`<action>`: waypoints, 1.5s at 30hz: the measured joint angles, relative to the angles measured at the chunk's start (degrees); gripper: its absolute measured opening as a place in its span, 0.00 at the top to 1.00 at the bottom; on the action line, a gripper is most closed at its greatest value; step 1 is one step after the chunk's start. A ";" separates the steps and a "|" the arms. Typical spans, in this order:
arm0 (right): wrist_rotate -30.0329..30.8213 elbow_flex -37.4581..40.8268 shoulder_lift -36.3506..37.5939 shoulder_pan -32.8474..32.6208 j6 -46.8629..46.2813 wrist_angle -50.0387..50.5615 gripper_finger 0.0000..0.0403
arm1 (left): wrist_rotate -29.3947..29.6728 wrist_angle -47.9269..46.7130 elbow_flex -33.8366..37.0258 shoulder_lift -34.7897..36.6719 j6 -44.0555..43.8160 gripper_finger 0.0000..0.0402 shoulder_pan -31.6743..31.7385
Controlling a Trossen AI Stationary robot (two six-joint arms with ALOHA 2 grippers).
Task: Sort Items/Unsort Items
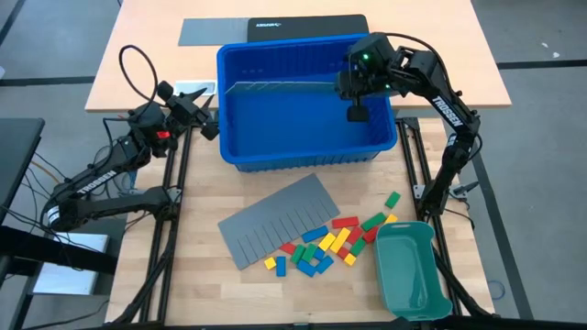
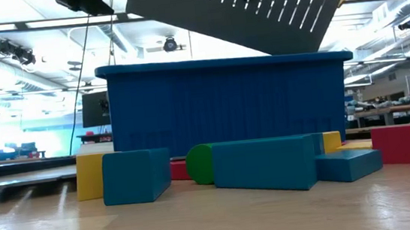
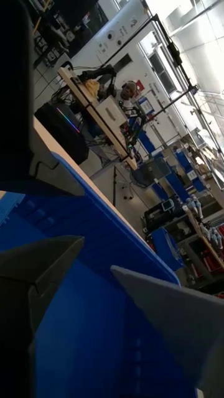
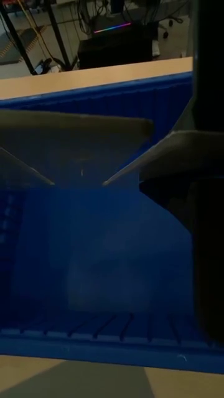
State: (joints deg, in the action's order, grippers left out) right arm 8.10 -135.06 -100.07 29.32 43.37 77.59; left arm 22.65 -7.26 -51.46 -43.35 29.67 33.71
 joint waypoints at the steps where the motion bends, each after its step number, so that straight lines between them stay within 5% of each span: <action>1: 0.02 0.01 0.00 0.01 0.03 -0.05 1.00 | -0.01 -0.01 0.00 0.00 0.00 0.71 0.00; 45: -1.55 0.07 0.90 0.42 -0.10 0.67 1.00 | -0.01 -0.01 0.00 0.04 -0.39 0.71 0.00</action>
State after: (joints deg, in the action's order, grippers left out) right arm 6.55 -135.00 -99.18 29.74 43.27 78.26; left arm 22.64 -7.27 -51.46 -43.31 29.28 33.71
